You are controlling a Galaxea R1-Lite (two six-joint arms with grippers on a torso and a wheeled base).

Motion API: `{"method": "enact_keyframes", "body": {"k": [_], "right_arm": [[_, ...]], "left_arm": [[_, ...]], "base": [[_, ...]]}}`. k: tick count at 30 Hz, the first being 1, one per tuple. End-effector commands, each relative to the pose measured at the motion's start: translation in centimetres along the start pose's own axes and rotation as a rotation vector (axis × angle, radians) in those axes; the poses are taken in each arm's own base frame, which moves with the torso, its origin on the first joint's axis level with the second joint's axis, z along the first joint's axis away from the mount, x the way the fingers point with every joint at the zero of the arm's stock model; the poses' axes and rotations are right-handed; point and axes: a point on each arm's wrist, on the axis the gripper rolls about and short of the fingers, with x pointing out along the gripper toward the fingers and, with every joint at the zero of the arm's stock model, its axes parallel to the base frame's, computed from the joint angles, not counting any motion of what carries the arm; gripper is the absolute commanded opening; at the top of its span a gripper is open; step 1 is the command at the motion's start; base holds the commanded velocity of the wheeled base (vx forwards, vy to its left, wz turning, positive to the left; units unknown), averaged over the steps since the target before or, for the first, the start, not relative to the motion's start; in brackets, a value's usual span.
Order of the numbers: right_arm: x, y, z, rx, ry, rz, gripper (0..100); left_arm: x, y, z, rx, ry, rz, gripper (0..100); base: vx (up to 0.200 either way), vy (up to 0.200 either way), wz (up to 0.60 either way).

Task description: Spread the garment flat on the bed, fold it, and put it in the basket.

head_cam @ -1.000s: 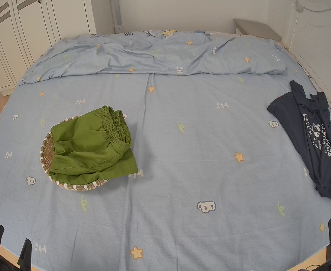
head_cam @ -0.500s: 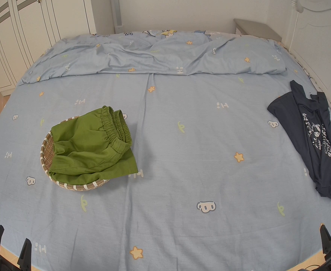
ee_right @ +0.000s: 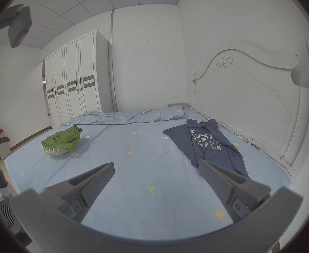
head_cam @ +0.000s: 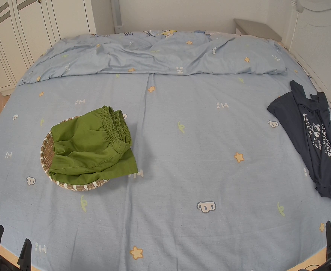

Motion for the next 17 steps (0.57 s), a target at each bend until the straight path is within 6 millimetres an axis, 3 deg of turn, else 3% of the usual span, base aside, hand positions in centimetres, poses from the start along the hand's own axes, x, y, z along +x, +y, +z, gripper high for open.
{"method": "enact_keyframes", "body": {"k": [1, 17], "right_arm": [[0.00, 0.00, -0.50, -0.001, 0.003, 0.003, 100], [0.02, 0.01, -0.51, -0.002, 0.001, 0.005, 100]], "left_arm": [[0.03, 0.01, -0.52, -0.001, 0.004, 0.000, 100], [0.03, 0.01, -0.52, -0.001, 0.004, 0.000, 100]], "base": [[0.000, 0.000, 0.00], [0.000, 0.000, 0.00]]}}
